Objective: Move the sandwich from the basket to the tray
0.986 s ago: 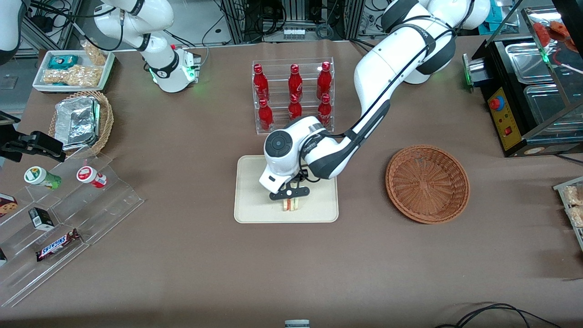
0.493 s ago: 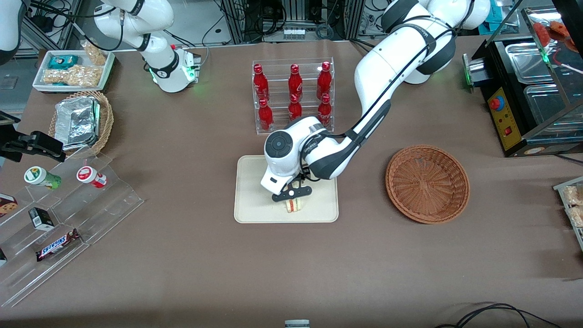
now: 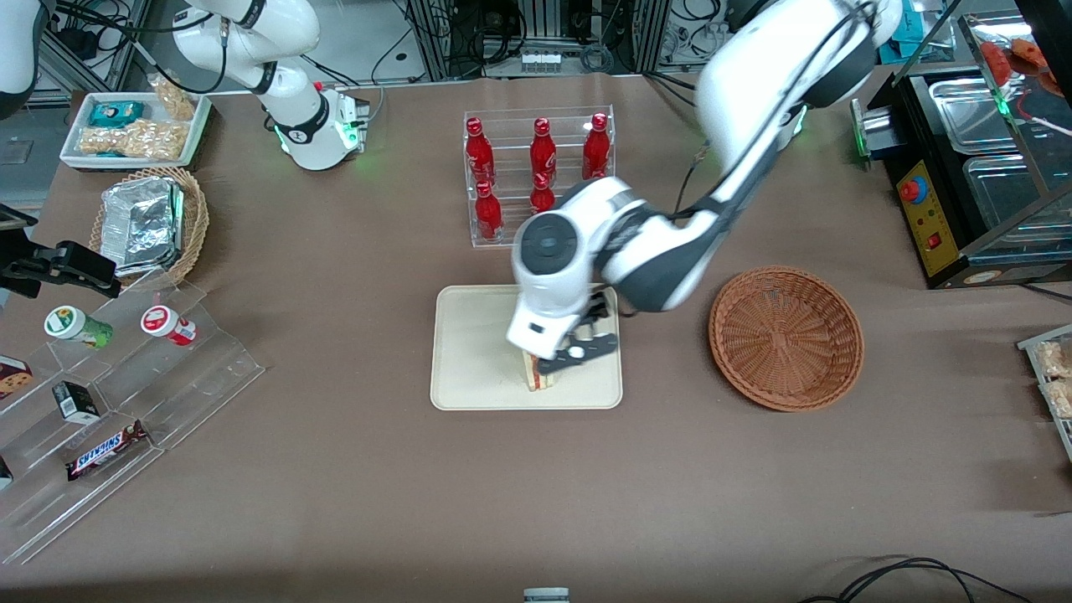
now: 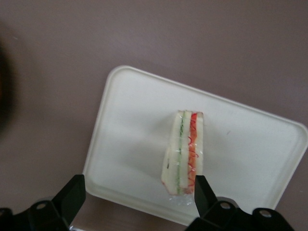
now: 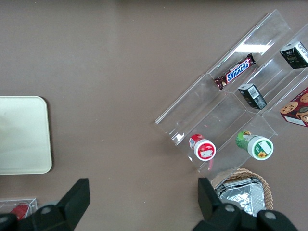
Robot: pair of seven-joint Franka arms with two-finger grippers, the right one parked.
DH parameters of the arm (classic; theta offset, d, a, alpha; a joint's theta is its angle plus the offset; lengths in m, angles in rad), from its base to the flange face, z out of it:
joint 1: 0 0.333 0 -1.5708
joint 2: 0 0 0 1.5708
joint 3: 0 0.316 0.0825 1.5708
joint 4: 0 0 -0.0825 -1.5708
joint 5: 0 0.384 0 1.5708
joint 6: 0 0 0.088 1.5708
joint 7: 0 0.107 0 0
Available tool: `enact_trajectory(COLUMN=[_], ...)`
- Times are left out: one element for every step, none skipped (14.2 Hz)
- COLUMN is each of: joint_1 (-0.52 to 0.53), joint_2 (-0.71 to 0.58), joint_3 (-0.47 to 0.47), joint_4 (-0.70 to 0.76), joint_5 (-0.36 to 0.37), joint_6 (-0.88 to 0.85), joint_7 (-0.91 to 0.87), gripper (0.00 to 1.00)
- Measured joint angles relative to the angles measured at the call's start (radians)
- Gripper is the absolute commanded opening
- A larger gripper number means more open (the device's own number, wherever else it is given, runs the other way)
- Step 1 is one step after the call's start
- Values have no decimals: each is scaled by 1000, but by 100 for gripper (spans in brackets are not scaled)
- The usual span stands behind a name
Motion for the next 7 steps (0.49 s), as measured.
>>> enact_trajectory(joint_1=[42, 88, 141, 198, 260, 324, 385], joint_2=[-33, -64, -98, -135, -176, -219, -261], joint_3=[1, 2, 3, 3, 3, 4, 3], joint_4=[-2, -7, -20, -44, -81, -125, -172], joint_5=[-31, -64, -103, -140, -168, -184, -191], joint_6=[-36, -76, -114, -144, -168, -187, -199], joint_7=[38, 86, 150, 220, 292, 358, 419], gripper=[100, 100, 100, 100, 100, 100, 100])
